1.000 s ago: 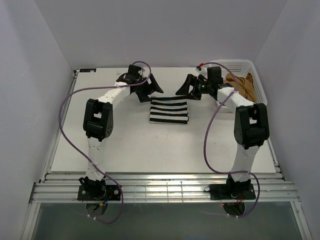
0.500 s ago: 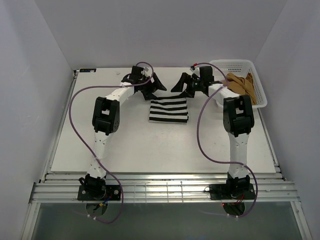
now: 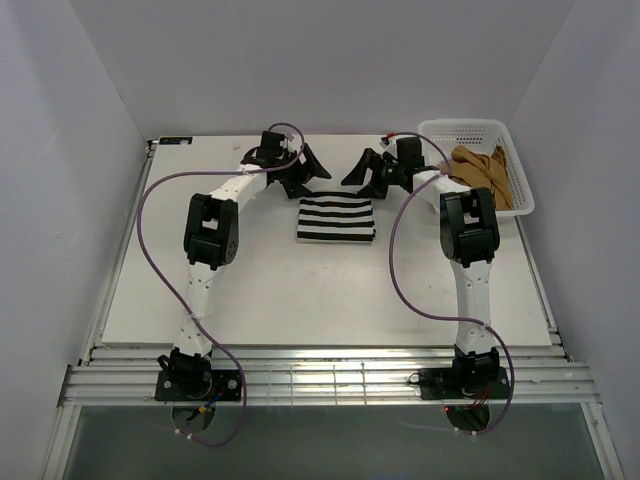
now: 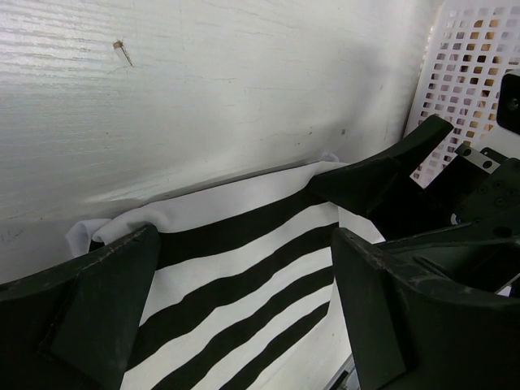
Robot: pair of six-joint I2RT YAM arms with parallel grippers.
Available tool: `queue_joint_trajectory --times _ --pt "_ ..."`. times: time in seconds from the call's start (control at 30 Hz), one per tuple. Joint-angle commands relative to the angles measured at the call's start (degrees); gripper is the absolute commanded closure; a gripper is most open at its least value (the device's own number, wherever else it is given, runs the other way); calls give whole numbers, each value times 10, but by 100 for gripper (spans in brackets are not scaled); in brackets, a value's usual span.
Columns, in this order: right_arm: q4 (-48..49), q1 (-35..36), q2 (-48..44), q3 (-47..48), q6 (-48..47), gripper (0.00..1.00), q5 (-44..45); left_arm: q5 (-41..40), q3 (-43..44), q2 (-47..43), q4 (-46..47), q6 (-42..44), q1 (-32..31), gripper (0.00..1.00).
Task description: Fold and stack the tank tops
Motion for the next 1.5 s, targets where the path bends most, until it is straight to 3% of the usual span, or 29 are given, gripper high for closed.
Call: queue_joint_trajectory --times 0.0,0.1,0.27,0.57,0.73,0.93,1.07,1.2,1.37,1.43,1.47 --pt "-3 -8 -2 25 -12 10 12 -39 4 -12 -20 14 7 2" --pt "-33 -6 -56 33 -46 10 10 -36 38 -36 -30 20 7 2" --pt "-72 -1 -191 -4 -114 10 34 -42 22 -106 -34 51 7 2" --pt "-36 11 -429 -322 -125 10 59 -51 -180 -250 -47 87 7 2" --pt "-64 30 -538 -464 -143 10 91 -77 -204 -257 -90 141 6 2" --pt "-151 34 -631 -513 -196 10 143 -87 -202 -210 -110 188 5 2" --pt "-184 34 -652 -521 -211 10 154 -64 -181 -171 -117 209 3 12" --pt "-182 34 -652 -520 -212 10 152 -58 -180 -148 -117 214 -2 31" --pt "-184 34 -643 -518 -214 10 156 -55 -189 -128 -115 218 -10 47" --pt "-184 34 -640 -518 -214 10 158 -50 -192 -123 -115 219 -13 61" --pt "-184 34 -638 -518 -215 10 159 -50 -194 -120 -114 222 -16 61"
